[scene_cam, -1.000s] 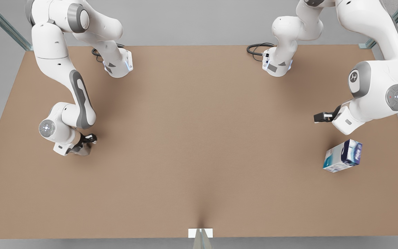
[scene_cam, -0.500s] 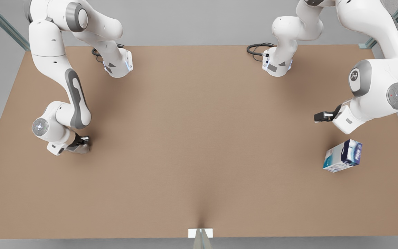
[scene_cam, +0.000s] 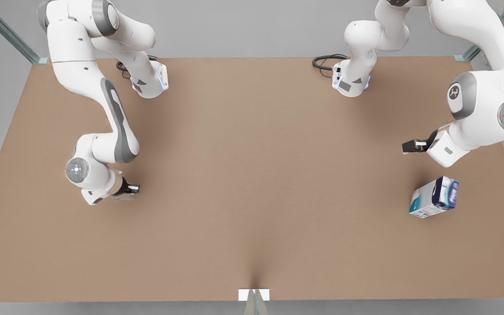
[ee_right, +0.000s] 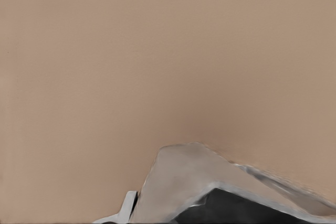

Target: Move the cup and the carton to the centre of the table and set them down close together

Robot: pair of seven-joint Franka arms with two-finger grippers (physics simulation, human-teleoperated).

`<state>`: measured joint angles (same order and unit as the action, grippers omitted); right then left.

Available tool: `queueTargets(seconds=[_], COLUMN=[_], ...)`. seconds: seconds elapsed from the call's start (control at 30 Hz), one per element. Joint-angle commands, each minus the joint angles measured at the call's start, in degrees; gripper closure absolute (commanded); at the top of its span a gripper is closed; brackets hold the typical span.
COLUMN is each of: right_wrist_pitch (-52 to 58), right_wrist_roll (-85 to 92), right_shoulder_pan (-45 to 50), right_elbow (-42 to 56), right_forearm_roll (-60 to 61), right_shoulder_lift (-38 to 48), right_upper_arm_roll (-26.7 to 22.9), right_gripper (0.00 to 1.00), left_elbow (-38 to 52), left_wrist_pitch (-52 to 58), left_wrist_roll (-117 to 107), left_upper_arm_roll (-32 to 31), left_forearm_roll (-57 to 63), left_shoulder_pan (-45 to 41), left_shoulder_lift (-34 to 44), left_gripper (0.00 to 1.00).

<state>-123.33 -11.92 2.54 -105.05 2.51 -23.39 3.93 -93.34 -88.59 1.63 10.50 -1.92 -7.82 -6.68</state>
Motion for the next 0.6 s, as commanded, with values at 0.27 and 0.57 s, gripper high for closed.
queueTargets(seconds=[0.27,0.57], right_wrist_pitch=[12.9,8.6], right_wrist_roll=[-42.9,-48.1], right_shoulder_pan=[18.1,30.3], right_elbow=[39.2,67.3], right_forearm_roll=[-4.6,-4.2], right_shoulder_lift=[-23.2,-41.8], right_upper_arm_roll=[5.2,4.8], right_gripper=[0.79,0.79], left_elbow=[0.2,-1.5], left_wrist_pitch=[-0.1,-7.4], left_wrist_roll=[0.0,26.4], left_upper_arm_roll=[1.1,9.3], left_forearm_roll=[0.1,0.7], left_shoulder_pan=[0.0,6.1], left_shoulder_lift=[0.0,-1.4], left_gripper=[0.0,0.0])
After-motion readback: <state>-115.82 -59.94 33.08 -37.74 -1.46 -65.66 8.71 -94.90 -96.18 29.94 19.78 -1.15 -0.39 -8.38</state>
